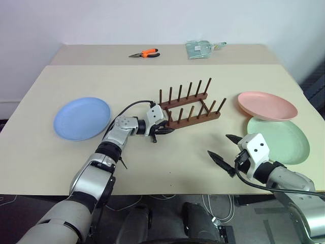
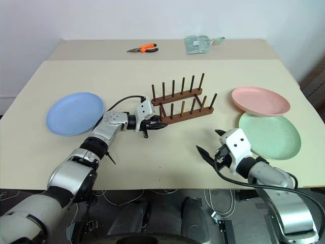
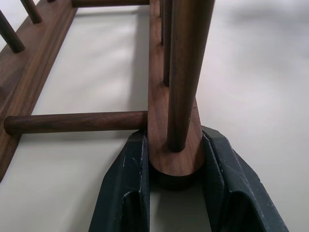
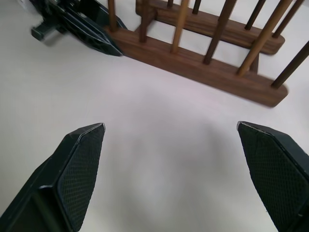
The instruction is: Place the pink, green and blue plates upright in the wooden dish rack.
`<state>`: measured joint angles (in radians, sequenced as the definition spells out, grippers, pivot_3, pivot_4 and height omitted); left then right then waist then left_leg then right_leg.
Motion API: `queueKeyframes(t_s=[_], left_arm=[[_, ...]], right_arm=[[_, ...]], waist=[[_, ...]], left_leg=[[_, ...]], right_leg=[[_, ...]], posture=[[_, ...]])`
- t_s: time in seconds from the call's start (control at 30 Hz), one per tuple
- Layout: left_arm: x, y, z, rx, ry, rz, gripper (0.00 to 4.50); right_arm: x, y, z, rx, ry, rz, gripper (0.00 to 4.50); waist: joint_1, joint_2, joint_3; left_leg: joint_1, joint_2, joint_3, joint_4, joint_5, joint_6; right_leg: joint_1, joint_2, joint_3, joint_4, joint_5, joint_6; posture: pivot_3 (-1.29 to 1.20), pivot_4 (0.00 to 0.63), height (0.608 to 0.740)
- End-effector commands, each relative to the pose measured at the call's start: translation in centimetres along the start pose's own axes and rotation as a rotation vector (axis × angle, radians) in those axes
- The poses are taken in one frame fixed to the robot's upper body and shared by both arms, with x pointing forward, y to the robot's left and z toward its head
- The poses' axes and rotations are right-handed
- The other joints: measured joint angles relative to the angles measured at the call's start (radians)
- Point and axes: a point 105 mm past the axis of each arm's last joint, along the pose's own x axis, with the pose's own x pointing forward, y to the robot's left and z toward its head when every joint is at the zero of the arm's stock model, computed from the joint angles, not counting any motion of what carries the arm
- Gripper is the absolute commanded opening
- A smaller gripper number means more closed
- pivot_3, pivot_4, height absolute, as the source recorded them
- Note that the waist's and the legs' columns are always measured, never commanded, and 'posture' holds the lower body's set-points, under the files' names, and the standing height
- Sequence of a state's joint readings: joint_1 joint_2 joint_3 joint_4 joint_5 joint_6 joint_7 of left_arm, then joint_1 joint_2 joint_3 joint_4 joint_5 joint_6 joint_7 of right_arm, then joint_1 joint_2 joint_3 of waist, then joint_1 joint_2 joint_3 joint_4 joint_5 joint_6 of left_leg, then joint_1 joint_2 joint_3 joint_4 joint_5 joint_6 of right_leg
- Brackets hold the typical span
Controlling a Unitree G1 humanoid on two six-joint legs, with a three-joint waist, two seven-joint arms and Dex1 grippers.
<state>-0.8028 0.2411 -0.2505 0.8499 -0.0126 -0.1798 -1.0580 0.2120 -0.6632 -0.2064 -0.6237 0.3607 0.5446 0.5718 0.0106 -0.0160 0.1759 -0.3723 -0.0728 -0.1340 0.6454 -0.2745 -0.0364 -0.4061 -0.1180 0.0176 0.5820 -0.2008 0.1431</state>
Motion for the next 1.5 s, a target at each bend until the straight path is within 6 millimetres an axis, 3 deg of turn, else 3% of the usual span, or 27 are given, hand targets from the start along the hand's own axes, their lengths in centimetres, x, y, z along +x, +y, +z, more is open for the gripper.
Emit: queueKeyframes(t_s=[0.03, 0.17, 0.3, 0.5, 0.57, 0.63, 0.7, 0.8, 0.87, 1.0, 1.13, 1.27, 1.43, 1.5], left_arm=[[-1.1, -2.1, 0.0, 0.055, -0.001, -0.083, 0.76], [-3.0, -5.1, 0.5, 0.075, -0.009, -0.163, 0.76], [-4.2, -6.1, 0.2, 0.036, 0.012, -0.17, 0.76], [-5.2, -4.3, -0.6, 0.011, 0.064, -0.023, 3.53], [-5.9, -3.7, -1.3, 0.006, 0.102, 0.017, 4.5], [-8.0, -3.6, -2.4, -0.018, 0.165, 0.053, 4.5], [-9.6, -4.8, -2.6, -0.088, 0.182, 0.036, 3.74], [-9.6, -8.3, -1.1, -0.184, 0.121, -0.07, 2.21], [-9.1, -9.6, -0.3, -0.227, 0.087, -0.095, 1.29], [-7.4, -10.9, -0.6, -0.191, 0.108, -0.087, 1.29], [-4.9, -7.0, -1.8, -0.129, 0.135, 0.196, 1.29], [-4.6, -3.9, -2.9, -0.122, 0.16, 0.378, 1.29], [-5.3, -2.4, -3.3, -0.127, 0.154, 0.454, 1.29], [-5.7, -2.2, -3.4, -0.11, 0.16, 0.457, 1.23]], right_arm=[[-1.0, 0.1, 0.7, -0.04, 0.009, 0.049, 4.5], [-1.7, -0.1, 0.0, -0.034, 0.059, 0.102, 4.5], [-1.9, -0.5, -0.9, -0.042, 0.09, 0.107, 4.5], [-2.1, -0.2, -1.5, -0.038, 0.107, 0.137, 4.5], [-2.1, 0.2, -1.7, -0.029, 0.115, 0.155, 3.63], [-1.8, 0.9, -2.2, -0.025, 0.129, 0.185, 2.74], [-1.4, 1.3, -2.8, -0.02, 0.137, 0.195, 1.59], [-0.6, 1.8, -3.7, -0.024, 0.154, 0.197, 0.03], [0.0, 1.9, -4.0, -0.028, 0.159, 0.191, 0.0], [1.8, 1.8, -4.8, -0.059, 0.175, 0.144, 0.0], [4.9, 0.3, -3.7, -0.078, 0.12, 0.006, 0.0], [7.4, -1.3, -2.4, -0.105, 0.082, -0.089, 0.0], [8.2, -2.5, -1.4, -0.114, 0.055, -0.119, 0.0], [7.7, -2.8, -0.8, -0.118, 0.04, -0.106, 0.54]], waist=[[0.0, 0.0, 0.0], [-0.001, 0.001, 0.0], [0.005, 0.001, 0.0], [0.003, 0.001, 0.0], [0.003, 0.001, 0.0], [-0.003, 0.001, 0.0], [-0.012, 0.001, -0.001], [-0.022, 0.002, -0.001], [-0.019, 0.003, -0.001], [-0.003, 0.003, -0.002], [0.002, 0.002, -0.003], [0.001, 0.002, -0.004], [0.0, 0.003, -0.004], [-0.001, 0.003, -0.004]], left_leg=[[0.0, 0.0, 0.0, 0.0, 0.0, 0.0], [0.0, 0.0, 0.0, 0.0, -0.001, 0.001], [0.0, 0.001, 0.0, 0.0, -0.001, 0.001], [-0.001, 0.001, 0.0, 0.001, -0.001, 0.001], [-0.001, 0.001, 0.0, 0.001, -0.001, 0.001], [0.0, 0.001, 0.0, 0.001, -0.001, 0.001], [0.001, 0.002, 0.001, 0.0, -0.001, 0.001], [0.001, 0.003, 0.001, -0.002, -0.001, 0.001], [0.0, 0.002, 0.0, -0.001, -0.001, 0.001], [-0.001, 0.002, 0.0, 0.001, -0.001, 0.001], [0.001, 0.001, 0.0, 0.002, -0.001, 0.001], [0.001, 0.0, 0.0, 0.002, 0.0, 0.0], [0.001, 0.0, 0.0, 0.001, 0.0, 0.0], [0.001, 0.0, 0.0, 0.001, 0.0, 0.0]], right_leg=[[0.0, 0.0, 0.0, 0.0, 0.0, -0.001], [-0.001, 0.0, 0.001, 0.0, 0.001, -0.003], [0.0, 0.0, 0.001, 0.0, -0.001, -0.004], [0.0, 0.0, 0.001, 0.0, -0.002, -0.003], [0.0, 0.0, 0.001, 0.0, -0.002, -0.003], [0.0, 0.0, 0.001, 0.0, -0.002, -0.002], [-0.001, 0.001, 0.001, 0.001, -0.002, -0.003], [-0.001, 0.001, 0.001, 0.002, -0.003, -0.003], [-0.001, 0.0, 0.001, 0.001, -0.003, -0.003], [-0.001, -0.001, 0.001, 0.0, -0.003, -0.004], [0.001, -0.001, 0.001, 0.0, -0.002, -0.004], [0.001, 0.0, 0.001, 0.001, -0.001, -0.006], [-0.001, 0.001, 0.001, 0.002, 0.0, -0.004], [-0.001, 0.001, 0.001, 0.002, 0.001, -0.003]], posture=[[0.0, 0.15, 0.74], [0.0, 0.15, 0.74], [0.0, 0.15, 0.74], [0.0, 0.15, 0.74], [0.0, 0.15, 0.74], [0.0, 0.15, 0.74], [0.0, 0.15, 0.74], [0.0, 0.15, 0.74], [0.0, 0.15, 0.74], [0.0, 0.15, 0.74], [0.0, 0.15, 0.74], [0.0, 0.15, 0.74], [0.0, 0.15, 0.74], [0.0, 0.15, 0.74]])
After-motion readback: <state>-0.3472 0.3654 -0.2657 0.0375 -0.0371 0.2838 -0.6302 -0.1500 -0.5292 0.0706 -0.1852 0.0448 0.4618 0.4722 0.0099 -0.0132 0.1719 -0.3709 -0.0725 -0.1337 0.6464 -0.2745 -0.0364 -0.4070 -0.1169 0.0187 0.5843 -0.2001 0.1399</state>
